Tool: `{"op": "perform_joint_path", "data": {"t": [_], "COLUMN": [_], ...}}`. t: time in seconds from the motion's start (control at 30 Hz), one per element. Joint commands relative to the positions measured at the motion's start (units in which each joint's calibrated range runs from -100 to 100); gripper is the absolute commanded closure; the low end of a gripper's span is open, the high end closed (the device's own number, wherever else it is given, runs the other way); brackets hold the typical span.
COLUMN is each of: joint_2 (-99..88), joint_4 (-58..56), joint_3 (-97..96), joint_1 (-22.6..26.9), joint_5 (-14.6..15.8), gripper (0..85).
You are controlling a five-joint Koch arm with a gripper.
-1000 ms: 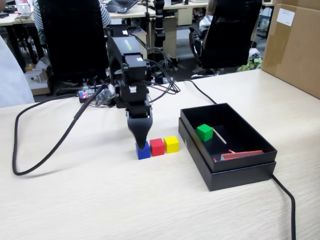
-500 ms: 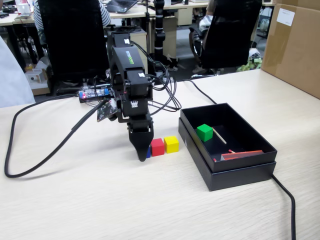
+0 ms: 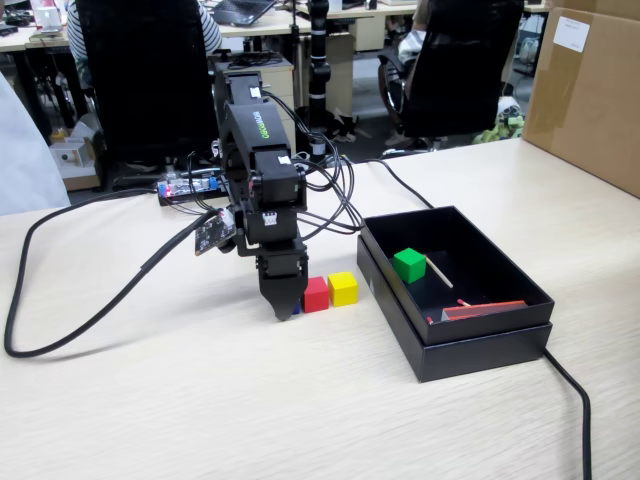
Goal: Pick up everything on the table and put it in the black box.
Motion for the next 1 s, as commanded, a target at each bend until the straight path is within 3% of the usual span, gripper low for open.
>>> {"op": "perform_joint_path", "data": {"t": [0.0, 0.23, 0.47, 0.67, 0.97], "joint_2": [-12.58, -28.99, -33.81, -20.39, 0.96], "joint_4": [0.45, 0.36, 0.28, 0.28, 0.19], "joint_3": [1.88, 1.25, 3.78, 19.92, 26.63], "joint_1": [-0.93, 0.29, 6.98, 13.92, 15.87], "joint_5": [-1.03, -2.20, -1.47, 0.34, 1.32], "gripper": [71.3, 71.3, 71.2, 71.2, 71.0]}}
